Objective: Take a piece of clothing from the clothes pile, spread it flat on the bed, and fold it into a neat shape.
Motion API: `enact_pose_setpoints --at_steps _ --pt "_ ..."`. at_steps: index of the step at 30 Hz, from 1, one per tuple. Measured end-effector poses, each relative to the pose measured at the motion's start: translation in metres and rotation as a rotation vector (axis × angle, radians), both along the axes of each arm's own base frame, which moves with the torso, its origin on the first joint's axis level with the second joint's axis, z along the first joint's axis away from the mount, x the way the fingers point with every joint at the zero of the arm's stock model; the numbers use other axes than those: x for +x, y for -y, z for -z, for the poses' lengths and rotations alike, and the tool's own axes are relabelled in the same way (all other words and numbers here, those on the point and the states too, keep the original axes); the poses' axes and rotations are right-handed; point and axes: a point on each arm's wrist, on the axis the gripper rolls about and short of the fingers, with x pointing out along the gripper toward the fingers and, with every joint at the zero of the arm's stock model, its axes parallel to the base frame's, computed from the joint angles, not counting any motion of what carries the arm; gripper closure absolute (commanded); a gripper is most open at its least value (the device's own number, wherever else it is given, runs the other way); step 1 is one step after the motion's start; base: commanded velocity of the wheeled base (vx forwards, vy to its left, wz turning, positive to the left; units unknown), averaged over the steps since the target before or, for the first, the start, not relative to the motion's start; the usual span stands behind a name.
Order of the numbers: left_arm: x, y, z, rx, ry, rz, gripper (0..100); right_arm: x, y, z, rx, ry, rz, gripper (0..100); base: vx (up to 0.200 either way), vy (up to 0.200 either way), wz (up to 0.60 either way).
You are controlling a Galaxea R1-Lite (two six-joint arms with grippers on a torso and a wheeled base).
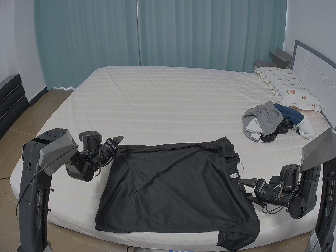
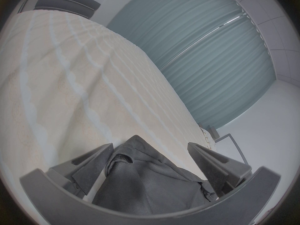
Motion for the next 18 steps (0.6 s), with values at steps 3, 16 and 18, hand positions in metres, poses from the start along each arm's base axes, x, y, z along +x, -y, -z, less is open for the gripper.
enact_pose_setpoints --at_steps 3,16,18 --pt "0.001 0.000 0.003 0.022 0.001 0.008 0 0.000 0.000 0.000 0.000 0.001 0.000 0 0.000 0.000 0.00" --pt "0.008 0.000 0.013 0.117 0.017 -0.056 100 0.001 0.000 0.000 0.001 0.003 0.000 0 0.000 0.000 0.00" --pt "0.011 0.000 0.012 0.129 0.030 -0.094 100 0.001 0.000 0.000 0.001 0.003 0.000 0 0.000 0.000 0.00"
